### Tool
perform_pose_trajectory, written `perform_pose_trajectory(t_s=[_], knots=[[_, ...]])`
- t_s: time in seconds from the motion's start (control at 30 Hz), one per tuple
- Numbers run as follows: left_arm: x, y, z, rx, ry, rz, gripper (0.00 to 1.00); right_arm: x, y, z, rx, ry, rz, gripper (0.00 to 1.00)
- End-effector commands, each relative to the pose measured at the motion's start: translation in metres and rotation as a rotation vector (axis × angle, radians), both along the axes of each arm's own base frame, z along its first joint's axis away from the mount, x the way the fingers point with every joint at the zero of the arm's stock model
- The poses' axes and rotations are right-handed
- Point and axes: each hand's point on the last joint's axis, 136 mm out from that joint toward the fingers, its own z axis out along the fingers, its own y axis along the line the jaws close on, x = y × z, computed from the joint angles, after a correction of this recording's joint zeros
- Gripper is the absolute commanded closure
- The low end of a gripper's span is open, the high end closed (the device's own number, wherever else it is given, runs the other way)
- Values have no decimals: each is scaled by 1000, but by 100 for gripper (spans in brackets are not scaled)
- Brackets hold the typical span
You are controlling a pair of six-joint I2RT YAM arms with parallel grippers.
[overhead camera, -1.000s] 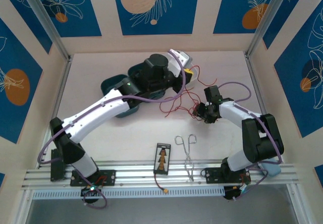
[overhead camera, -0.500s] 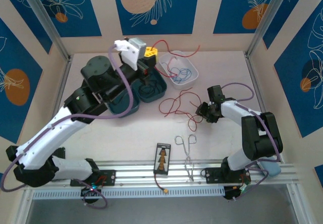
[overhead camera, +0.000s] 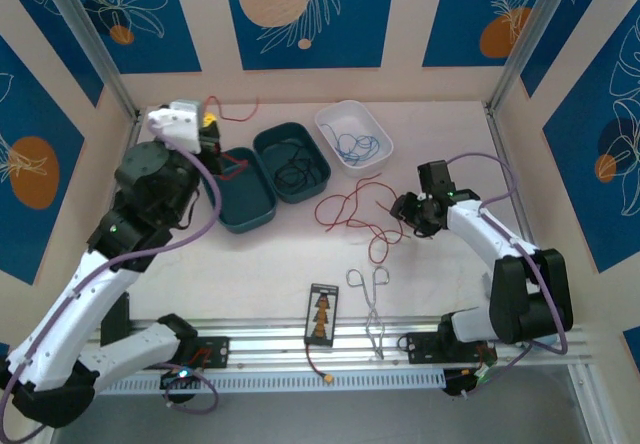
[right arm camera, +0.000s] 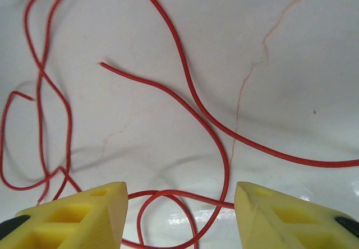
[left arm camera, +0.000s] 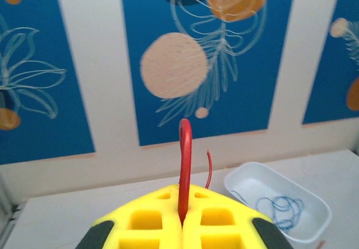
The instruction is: Untangle the cables
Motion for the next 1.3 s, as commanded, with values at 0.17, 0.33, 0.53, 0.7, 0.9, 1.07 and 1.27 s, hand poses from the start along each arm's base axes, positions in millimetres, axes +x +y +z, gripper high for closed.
perform_pose_trajectory(t_s=[0.17, 0.33, 0.53, 0.7, 0.9, 1.07, 1.27], knots=[[26, 14, -44, -70, 116, 44, 100, -4, 5, 34, -7, -61, 31, 47], [49, 20, -80, -78, 207, 89, 100, -7, 7, 42, -11, -79, 37, 46], [61, 36, -134, -58, 336, 216, 100, -11, 5, 41, -19, -73, 35, 46], [60, 37, -172, -73, 426, 240, 100, -11, 5, 39, -19, -70, 31, 46], [68, 28, -234, -68, 563, 242, 100, -10, 8, 39, -2, -78, 33, 46], [85, 29, -277, -31, 682, 291, 100, -13, 7, 39, -9, -78, 34, 46], [114, 8, -320, -87, 776, 228, 100, -18, 4, 37, -15, -75, 31, 46]])
